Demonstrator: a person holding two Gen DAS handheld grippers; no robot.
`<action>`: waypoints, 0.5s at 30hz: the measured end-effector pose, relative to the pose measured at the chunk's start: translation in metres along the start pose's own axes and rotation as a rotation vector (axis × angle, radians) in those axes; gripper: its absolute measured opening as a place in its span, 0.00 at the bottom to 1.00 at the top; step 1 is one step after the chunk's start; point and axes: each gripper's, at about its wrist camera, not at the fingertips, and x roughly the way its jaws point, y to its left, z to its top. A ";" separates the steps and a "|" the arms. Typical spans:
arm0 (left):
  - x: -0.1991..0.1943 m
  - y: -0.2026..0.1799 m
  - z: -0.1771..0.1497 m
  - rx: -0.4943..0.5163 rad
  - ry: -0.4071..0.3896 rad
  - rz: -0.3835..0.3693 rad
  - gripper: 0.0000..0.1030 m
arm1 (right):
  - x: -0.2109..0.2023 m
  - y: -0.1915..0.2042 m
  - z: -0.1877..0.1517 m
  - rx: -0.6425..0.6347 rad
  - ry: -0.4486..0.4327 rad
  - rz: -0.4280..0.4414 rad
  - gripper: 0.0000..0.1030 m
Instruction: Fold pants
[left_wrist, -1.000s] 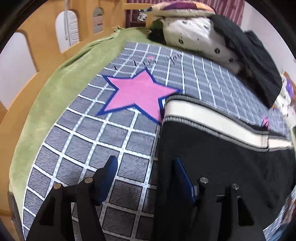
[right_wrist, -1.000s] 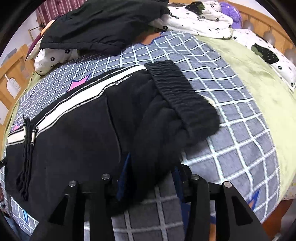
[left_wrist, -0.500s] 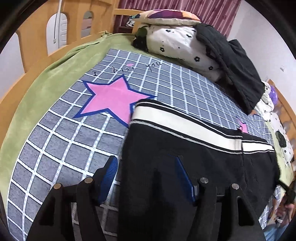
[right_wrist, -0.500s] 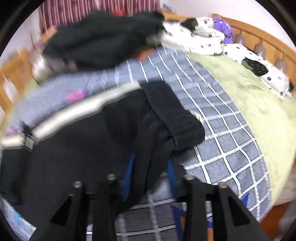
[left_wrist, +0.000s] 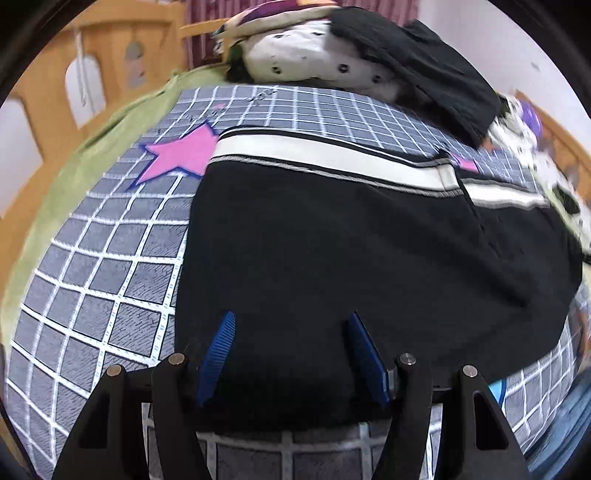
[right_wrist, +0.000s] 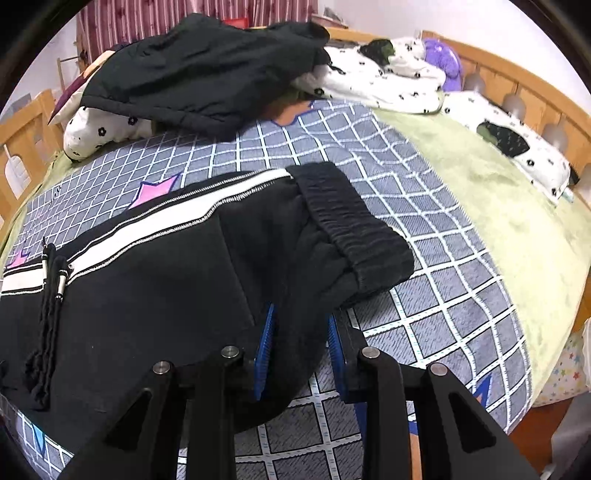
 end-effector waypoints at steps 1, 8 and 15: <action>-0.003 -0.001 -0.001 -0.003 0.000 -0.019 0.60 | -0.002 0.002 0.000 -0.010 -0.001 -0.005 0.29; -0.030 0.028 -0.009 -0.114 -0.071 -0.060 0.60 | -0.013 -0.002 -0.020 -0.042 0.019 -0.049 0.29; -0.037 0.079 -0.016 -0.292 -0.100 -0.045 0.61 | -0.046 0.005 -0.023 -0.028 -0.102 -0.052 0.29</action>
